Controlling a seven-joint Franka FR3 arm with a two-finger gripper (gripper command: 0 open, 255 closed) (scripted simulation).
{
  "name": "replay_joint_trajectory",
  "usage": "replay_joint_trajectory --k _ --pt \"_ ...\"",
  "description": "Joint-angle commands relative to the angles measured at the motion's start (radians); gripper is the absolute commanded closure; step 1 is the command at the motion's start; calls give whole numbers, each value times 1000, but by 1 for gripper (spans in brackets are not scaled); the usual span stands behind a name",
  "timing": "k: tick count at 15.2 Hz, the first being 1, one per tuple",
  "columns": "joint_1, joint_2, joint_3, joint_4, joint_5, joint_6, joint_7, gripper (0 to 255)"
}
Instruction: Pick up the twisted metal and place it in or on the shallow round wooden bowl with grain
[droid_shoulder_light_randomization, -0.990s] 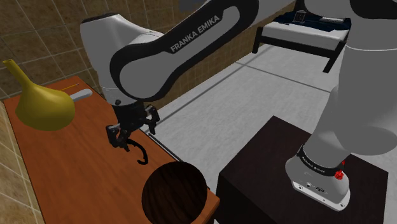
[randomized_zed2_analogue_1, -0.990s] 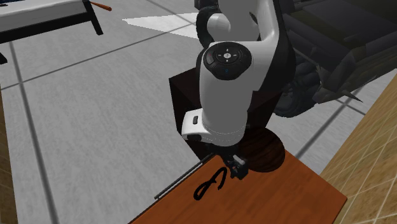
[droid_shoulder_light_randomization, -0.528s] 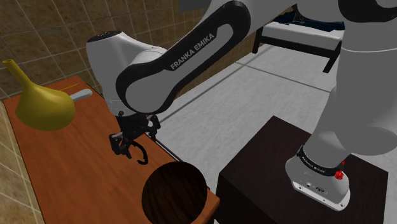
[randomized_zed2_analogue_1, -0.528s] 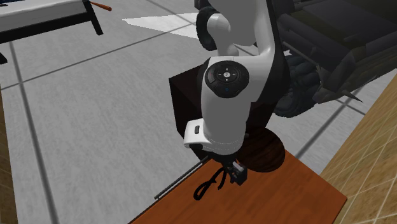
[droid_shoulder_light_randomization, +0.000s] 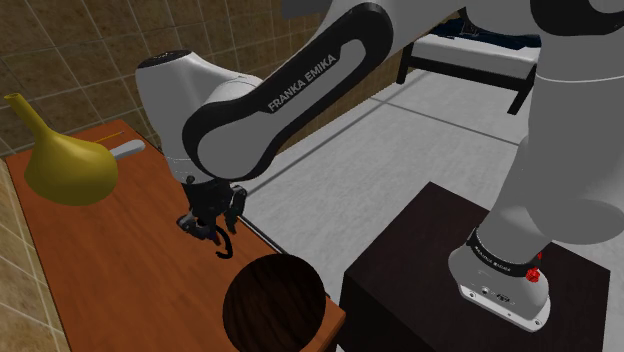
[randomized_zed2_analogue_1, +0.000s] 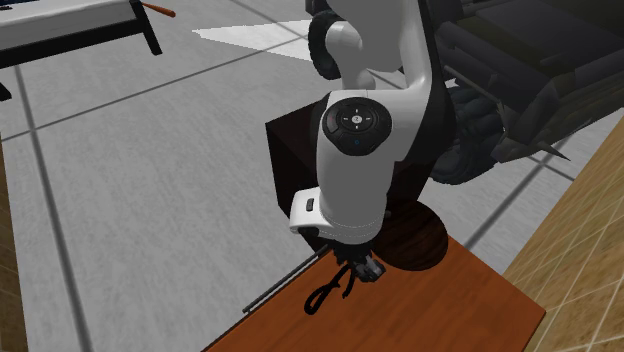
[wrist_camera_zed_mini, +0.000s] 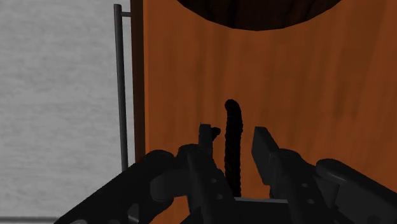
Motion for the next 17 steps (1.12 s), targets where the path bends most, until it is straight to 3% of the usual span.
replay_joint_trajectory --k 1,8,17 --pt "0 0 0 0 0 0 0 255" --pt "0 0 0 0 0 0 0 255" --pt "-10 -53 12 56 29 -104 -13 255"
